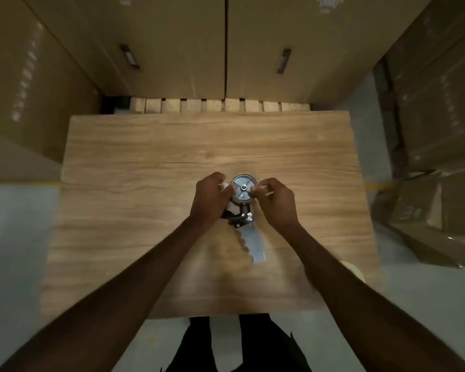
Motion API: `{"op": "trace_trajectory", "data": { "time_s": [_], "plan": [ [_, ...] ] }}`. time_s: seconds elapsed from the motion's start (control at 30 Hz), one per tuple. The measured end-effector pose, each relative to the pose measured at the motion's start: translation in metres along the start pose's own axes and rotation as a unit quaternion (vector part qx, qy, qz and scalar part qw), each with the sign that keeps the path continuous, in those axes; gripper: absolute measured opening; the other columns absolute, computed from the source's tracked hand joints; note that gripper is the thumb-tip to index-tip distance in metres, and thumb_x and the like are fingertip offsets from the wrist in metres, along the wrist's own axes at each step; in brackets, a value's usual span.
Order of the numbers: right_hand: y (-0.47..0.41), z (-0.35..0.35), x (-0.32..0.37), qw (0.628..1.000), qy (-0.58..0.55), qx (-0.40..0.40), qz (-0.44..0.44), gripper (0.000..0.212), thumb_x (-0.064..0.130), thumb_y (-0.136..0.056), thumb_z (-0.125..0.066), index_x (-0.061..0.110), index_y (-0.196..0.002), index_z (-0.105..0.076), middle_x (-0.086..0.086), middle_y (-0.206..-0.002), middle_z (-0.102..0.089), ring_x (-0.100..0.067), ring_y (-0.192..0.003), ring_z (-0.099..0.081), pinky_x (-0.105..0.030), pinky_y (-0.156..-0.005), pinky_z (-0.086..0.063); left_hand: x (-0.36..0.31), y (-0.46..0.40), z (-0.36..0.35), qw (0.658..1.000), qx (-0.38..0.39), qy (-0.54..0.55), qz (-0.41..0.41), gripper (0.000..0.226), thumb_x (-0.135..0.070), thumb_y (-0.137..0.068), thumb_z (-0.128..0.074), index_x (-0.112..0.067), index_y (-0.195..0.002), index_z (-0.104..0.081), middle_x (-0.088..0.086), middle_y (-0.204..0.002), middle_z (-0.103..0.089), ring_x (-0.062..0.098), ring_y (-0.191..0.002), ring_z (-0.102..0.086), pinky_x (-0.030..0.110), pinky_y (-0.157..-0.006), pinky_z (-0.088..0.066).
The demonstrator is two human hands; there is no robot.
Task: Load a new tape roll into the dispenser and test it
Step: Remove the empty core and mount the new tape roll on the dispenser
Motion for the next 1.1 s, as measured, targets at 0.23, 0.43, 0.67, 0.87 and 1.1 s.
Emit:
{"op": "trace_trajectory", "data": {
  "time_s": [0.23,0.43,0.67,0.87,1.1],
  "plan": [
    [-0.041,-0.031,-0.013,0.982,-0.05,0.107,-0.145,0.04,0.043,-0.096,-0.073,0.007,-0.085,-0.061,-0.007,-0.08,-0.056,-0.021,-0.077,-0.052,-0.038,-0.071,-0.044,-0.003,-0.049,-0.048,0.983,0.123,-0.112,0.078,0.031,-0.035,-0.093,-0.065,-0.007,-0.089,-0.053,0.013,-0.097,-0.062,0.029,-0.09,-0.055,0.03,-0.063,-0.029],
    [-0.049,-0.036,-0.025,0.946,-0.17,0.185,-0.206,0.059,0.04,-0.069,-0.083,-0.015,-0.082,-0.065,-0.015,-0.073,-0.059,-0.024,-0.073,-0.058,-0.039,-0.066,-0.048,0.0,-0.066,-0.054,0.964,0.196,-0.152,0.092,0.049,-0.037,-0.087,-0.073,0.005,-0.066,-0.057,0.029,-0.075,-0.061,0.042,-0.079,-0.062,0.041,-0.063,-0.044],
    [-0.034,-0.031,-0.038,0.921,-0.204,0.258,-0.207,0.036,0.029,-0.087,-0.086,-0.006,-0.092,-0.076,-0.01,-0.076,-0.071,-0.021,-0.076,-0.067,-0.039,-0.074,-0.059,0.01,-0.047,-0.05,0.965,0.207,-0.117,0.112,0.049,-0.042,-0.079,-0.082,-0.009,-0.057,-0.053,0.004,-0.056,-0.044,0.017,-0.056,-0.043,0.03,-0.055,-0.03],
    [-0.032,-0.026,-0.043,0.931,-0.174,0.234,-0.221,0.021,0.018,-0.089,-0.084,-0.002,-0.086,-0.08,-0.004,-0.062,-0.067,-0.012,-0.057,-0.06,-0.026,-0.055,-0.048,0.01,-0.04,-0.055,0.971,0.166,-0.136,0.11,0.035,-0.038,-0.078,-0.081,-0.006,-0.071,-0.068,0.002,-0.063,-0.056,0.018,-0.066,-0.055,0.026,-0.051,-0.033],
    [-0.022,-0.026,-0.047,0.916,-0.223,0.24,-0.23,0.024,0.018,-0.092,-0.082,-0.004,-0.102,-0.079,-0.014,-0.088,-0.074,-0.016,-0.078,-0.071,-0.03,-0.07,-0.058,0.013,-0.04,-0.054,0.963,0.204,-0.123,0.128,0.047,-0.036,-0.074,-0.084,-0.007,-0.054,-0.052,-0.001,-0.051,-0.043,0.011,-0.049,-0.041,0.026,-0.05,-0.031]
  ]
}}
Point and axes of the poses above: each hand's wrist, its own y-axis away from the middle knuckle, its own z-axis out of the back of the hand, x = y × z, the point moved 5 cm from there along -y, towards the middle knuckle
